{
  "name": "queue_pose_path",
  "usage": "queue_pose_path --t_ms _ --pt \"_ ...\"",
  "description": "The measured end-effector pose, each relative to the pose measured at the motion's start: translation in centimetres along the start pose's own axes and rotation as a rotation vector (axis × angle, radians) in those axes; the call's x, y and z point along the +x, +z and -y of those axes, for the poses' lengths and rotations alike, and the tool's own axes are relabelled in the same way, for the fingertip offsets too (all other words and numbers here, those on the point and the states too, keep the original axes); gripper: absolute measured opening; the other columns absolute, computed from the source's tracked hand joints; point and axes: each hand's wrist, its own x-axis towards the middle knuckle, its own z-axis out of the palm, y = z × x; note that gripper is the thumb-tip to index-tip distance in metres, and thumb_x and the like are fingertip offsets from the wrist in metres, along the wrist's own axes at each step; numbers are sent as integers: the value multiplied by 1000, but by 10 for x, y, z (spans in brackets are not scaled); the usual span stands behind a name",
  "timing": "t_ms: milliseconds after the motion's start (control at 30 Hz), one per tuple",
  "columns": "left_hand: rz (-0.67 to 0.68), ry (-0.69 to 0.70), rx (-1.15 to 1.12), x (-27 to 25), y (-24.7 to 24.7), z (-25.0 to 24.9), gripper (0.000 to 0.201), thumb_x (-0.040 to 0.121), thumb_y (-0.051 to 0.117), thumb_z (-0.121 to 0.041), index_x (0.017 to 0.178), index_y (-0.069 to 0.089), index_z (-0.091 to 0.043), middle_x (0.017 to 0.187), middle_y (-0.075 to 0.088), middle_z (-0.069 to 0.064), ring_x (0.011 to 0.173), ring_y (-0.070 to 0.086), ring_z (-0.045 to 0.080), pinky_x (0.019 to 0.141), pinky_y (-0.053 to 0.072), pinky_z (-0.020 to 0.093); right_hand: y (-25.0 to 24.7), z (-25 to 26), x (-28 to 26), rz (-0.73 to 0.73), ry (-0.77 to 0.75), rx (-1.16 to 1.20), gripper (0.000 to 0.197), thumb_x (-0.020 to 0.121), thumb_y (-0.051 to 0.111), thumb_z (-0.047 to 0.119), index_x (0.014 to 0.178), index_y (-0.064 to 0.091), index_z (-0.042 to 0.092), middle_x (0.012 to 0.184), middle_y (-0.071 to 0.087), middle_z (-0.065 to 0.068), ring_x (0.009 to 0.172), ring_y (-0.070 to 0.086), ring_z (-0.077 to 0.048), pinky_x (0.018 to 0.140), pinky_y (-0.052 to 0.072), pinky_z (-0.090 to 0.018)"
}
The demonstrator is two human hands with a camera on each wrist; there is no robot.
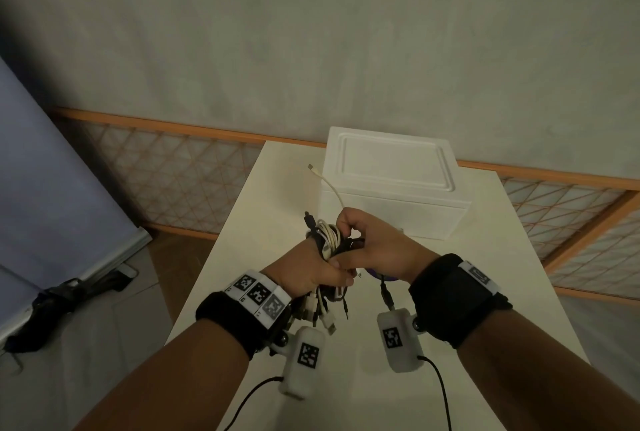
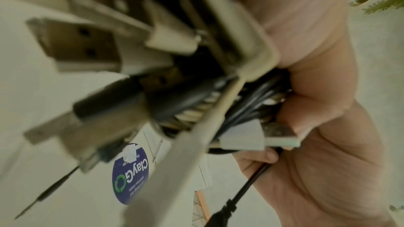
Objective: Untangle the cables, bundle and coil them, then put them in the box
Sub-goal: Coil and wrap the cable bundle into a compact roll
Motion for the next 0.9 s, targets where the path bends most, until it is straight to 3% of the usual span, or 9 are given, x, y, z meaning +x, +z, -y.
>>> queue_pose_path --t_ms 133,267,367,467,567,633,733,800,900 --pt "7 -20 22 6 -3 4 29 69 73 -12 95 66 0 97 68 22 93 65 37 89 53 48 -10 2 -7 69 54 19 28 83 70 8 94 45 13 73 57 10 58 47 -13 55 43 -27" --pt "-165 -90 -144 1 -22 14 20 54 79 -20 73 73 -24 81 68 6 82 65 25 89 52 47 -35 4 -16 -62 69 -89 14 86 67 8 95 59 13 66 63 15 52 50 -8 55 42 -19" --pt "-135 -94 -97 1 -29 15 16 58 76 -12 68 72 -23 77 70 -1 80 66 17 94 50 43 -41 4 -7 -277 -139 -464 11 82 70 10 86 71 21 75 62 19 70 57 -1 68 43 -13" --pt "20 -55 -66 0 -17 6 16 59 76 -12 70 71 -22 74 69 -4 77 65 13 83 53 34 -34 4 15 -408 -370 -594 9 82 70 11 87 75 16 82 63 14 81 54 3 75 42 -10" --pt "79 6 -248 -2 -7 0 18 60 74 -6 71 72 -20 74 69 0 71 65 14 71 52 26 -19 -2 28 -436 -252 -330 9 80 72 8 84 76 15 81 66 12 80 60 2 79 48 -14" --pt "70 40 -360 -4 -9 2 16 60 73 -7 74 70 -14 75 68 4 70 65 17 70 52 27 -3 -10 30 -414 -97 10 9 81 70 5 84 75 13 83 71 2 80 65 -8 81 53 -27" --pt "80 64 -422 -5 -14 5 13 62 72 -8 74 71 -13 75 67 6 71 64 18 71 51 28 13 -25 28 -353 -60 277 13 91 57 6 92 70 5 90 70 -11 84 65 -19 84 52 -37" --pt "70 61 -441 -6 -19 8 13 62 72 -8 74 71 -12 75 67 5 72 64 19 73 52 29 15 -30 24 -285 -28 366 30 98 45 21 106 67 3 101 70 -11 95 65 -18 90 49 -32" --pt "52 43 -455 -4 -27 11 15 60 71 -10 75 70 -10 74 66 7 73 64 19 73 52 32 9 -39 19 -226 -59 251 65 90 29 65 125 61 20 124 63 4 119 54 -5 99 39 -17"
